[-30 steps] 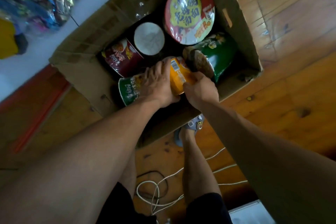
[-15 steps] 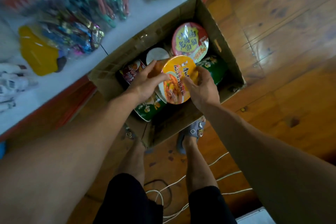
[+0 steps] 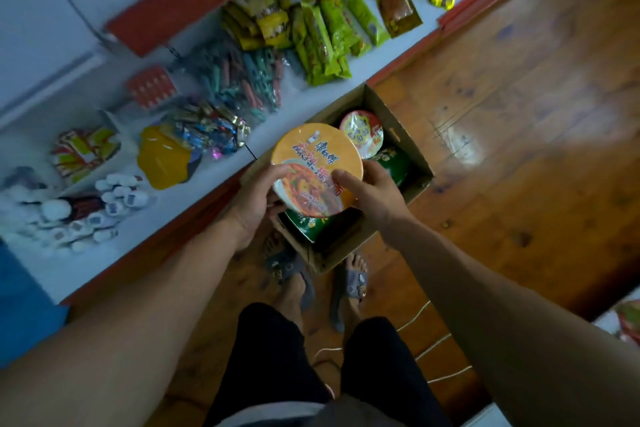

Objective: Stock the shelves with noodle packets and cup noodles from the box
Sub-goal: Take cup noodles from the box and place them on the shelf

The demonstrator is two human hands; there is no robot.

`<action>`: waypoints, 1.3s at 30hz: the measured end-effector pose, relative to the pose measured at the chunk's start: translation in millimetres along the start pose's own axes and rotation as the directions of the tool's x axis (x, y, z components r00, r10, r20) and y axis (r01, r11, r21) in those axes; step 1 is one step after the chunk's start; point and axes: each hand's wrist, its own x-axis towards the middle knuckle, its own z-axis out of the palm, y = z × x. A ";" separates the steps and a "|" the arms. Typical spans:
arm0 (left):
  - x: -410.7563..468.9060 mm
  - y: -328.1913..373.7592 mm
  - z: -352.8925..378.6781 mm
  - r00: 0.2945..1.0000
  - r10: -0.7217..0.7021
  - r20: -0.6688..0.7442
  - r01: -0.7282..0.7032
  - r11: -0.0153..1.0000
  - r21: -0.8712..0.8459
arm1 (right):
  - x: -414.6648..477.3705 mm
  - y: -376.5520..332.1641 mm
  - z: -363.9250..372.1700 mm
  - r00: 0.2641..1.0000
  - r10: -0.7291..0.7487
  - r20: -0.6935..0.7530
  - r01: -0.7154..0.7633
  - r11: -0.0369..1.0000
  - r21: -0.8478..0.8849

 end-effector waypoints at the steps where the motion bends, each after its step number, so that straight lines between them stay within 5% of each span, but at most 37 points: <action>1: -13.6 3.0 -4.9 1.000 0.014 -0.019 -0.014 1.000 -0.024 | -11.9 -4.5 4.2 1.000 -0.018 0.008 0.018 1.000 -0.004; 11: -156.6 26.0 -29.2 0.967 0.071 -0.243 -0.155 0.925 -0.346 | -136.8 -74.9 27.7 0.929 -0.271 0.252 0.296 0.953 -0.069; 21: -283.5 56.5 -85.2 0.879 0.210 -0.429 -0.399 0.816 -0.418 | -245.4 -144.9 89.9 0.803 -0.447 0.394 0.519 0.850 -0.093; 30: -327.0 66.7 -185.1 0.849 0.145 -0.509 -0.424 0.761 -0.492 | -284.0 -187.4 208.8 0.750 -0.497 0.437 0.606 0.780 -0.154; 39: -335.1 59.7 -320.7 0.805 0.119 -0.581 -0.458 0.748 -0.481 | -285.3 -197.9 361.9 0.771 -0.484 0.413 0.593 0.783 -0.190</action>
